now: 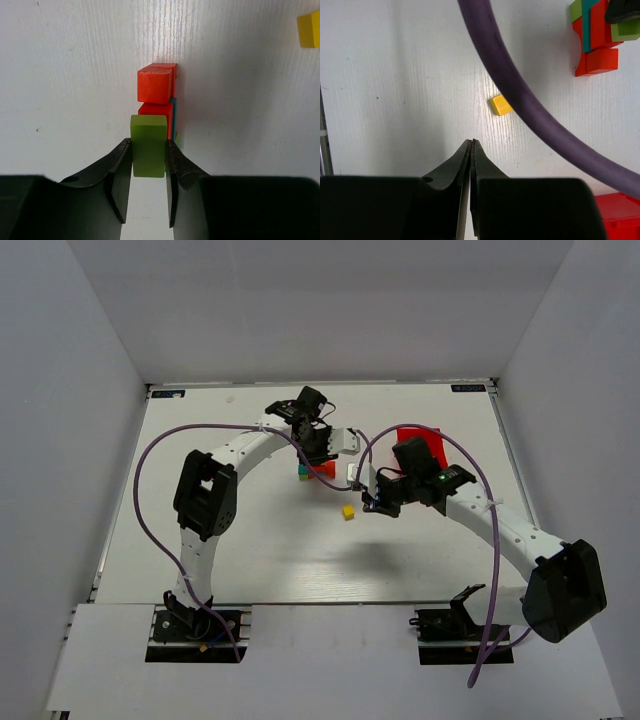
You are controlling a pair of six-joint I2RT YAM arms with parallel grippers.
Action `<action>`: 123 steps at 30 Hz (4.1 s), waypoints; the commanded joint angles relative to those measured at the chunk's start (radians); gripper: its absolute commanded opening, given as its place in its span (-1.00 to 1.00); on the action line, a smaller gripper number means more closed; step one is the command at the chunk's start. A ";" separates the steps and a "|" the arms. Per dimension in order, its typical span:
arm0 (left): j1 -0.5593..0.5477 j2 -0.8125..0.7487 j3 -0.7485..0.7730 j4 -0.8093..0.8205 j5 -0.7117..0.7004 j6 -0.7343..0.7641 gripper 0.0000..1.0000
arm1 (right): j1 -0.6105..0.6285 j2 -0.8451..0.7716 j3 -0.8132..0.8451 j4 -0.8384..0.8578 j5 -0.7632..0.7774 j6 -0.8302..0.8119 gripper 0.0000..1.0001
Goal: Build the wood block tower
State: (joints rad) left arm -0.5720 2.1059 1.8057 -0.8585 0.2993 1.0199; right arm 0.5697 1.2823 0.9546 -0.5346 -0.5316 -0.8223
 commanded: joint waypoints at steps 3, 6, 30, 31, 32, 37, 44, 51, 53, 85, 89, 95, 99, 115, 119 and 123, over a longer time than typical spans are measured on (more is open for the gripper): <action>0.001 -0.029 0.032 -0.011 0.029 0.008 -0.95 | 0.004 -0.018 -0.005 0.007 -0.030 -0.017 -0.87; 0.001 -0.029 0.023 -0.011 0.029 0.008 -0.90 | 0.004 -0.018 -0.007 0.005 -0.028 -0.020 -0.87; 0.001 -0.038 0.004 0.007 0.011 0.008 -0.68 | 0.002 -0.009 -0.007 0.004 -0.027 -0.021 -0.87; 0.001 -0.038 -0.005 0.007 0.011 0.008 -0.68 | 0.001 -0.006 -0.007 0.004 -0.030 -0.020 -0.87; 0.001 -0.038 -0.005 0.007 0.011 0.008 -0.65 | 0.001 -0.008 -0.007 0.004 -0.027 -0.020 -0.87; 0.001 -0.047 -0.014 0.016 0.001 0.008 -0.59 | 0.001 -0.008 -0.007 0.005 -0.027 -0.018 -0.87; 0.001 -0.057 -0.023 0.026 0.001 0.008 -0.53 | -0.002 -0.005 -0.007 0.005 -0.027 -0.018 -0.87; 0.001 -0.057 -0.023 0.026 -0.008 -0.001 -0.43 | 0.001 -0.008 -0.007 0.005 -0.027 -0.020 -0.87; 0.001 -0.057 -0.023 0.026 -0.008 -0.001 -0.43 | 0.001 -0.003 -0.005 0.002 -0.025 -0.020 -0.87; 0.001 -0.113 -0.051 0.062 -0.017 -0.020 -0.15 | 0.001 0.014 -0.002 -0.002 -0.024 -0.017 -0.84; 0.001 -0.122 -0.060 0.062 -0.017 -0.020 -0.15 | 0.001 0.017 -0.002 -0.004 -0.022 -0.018 -0.84; 0.001 -0.122 -0.060 0.062 -0.017 -0.020 -0.12 | -0.001 0.017 -0.001 -0.004 -0.022 -0.017 -0.84; 0.001 -0.122 -0.060 0.062 -0.017 -0.020 -0.12 | 0.002 0.015 0.001 -0.004 -0.024 -0.017 -0.84; 0.001 -0.141 -0.060 0.072 0.003 -0.047 0.04 | 0.001 0.015 -0.002 -0.004 -0.022 -0.018 -0.84; 0.001 -0.210 -0.071 0.093 0.047 -0.058 0.09 | 0.002 0.017 0.000 -0.013 -0.027 -0.021 -0.75; 0.001 -0.303 -0.144 0.162 0.035 -0.139 0.14 | 0.004 0.009 0.000 -0.022 -0.031 -0.032 -0.56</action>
State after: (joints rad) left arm -0.5716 1.9324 1.6939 -0.7620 0.3004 0.9459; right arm 0.5697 1.2976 0.9516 -0.5396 -0.5354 -0.8333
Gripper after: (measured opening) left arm 0.567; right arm 0.190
